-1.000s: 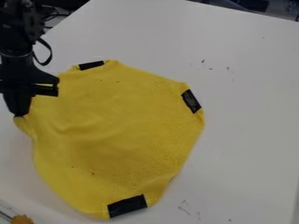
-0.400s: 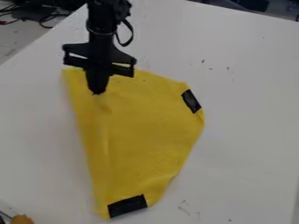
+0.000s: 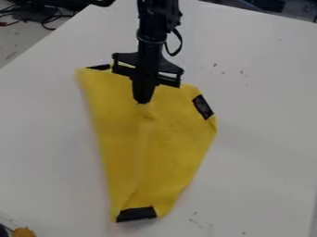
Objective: Fold the cloth from the bottom left to the top right
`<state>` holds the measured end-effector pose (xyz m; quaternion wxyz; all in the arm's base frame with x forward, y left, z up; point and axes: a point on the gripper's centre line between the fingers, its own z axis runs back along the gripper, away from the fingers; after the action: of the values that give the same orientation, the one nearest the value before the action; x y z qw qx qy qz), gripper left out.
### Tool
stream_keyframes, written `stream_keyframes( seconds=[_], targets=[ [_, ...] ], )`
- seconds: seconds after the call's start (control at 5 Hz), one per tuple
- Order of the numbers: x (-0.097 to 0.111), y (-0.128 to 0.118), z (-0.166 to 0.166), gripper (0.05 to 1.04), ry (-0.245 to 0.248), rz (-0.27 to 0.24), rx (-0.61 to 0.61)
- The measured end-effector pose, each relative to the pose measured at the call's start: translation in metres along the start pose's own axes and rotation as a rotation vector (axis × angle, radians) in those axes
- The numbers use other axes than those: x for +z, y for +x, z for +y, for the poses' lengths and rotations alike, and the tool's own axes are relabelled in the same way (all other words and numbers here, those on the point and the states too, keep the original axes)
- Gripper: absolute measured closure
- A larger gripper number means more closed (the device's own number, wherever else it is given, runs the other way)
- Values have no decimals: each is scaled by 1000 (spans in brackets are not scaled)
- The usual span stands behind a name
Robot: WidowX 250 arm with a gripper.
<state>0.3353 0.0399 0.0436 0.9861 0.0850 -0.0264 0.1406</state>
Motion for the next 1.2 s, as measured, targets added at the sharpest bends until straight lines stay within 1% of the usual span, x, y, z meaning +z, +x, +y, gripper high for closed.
stream_keyframes(
  seconds=[0.2, 0.4, 0.6, 0.8, 1.0, 1.2],
  targets=[
    [-1, -1, -5, 807, -27, 11, -31],
    [-1, 1, -7, 523, -43, 2, -31],
    [-5, -4, -9, 218, -58, 10, -26],
    [-6, -5, -12, 75, -73, 10, -20],
    [0, -5, -11, 79, -81, -12, -23],
    [0, -5, -11, 83, -80, -10, -23]
  ],
)
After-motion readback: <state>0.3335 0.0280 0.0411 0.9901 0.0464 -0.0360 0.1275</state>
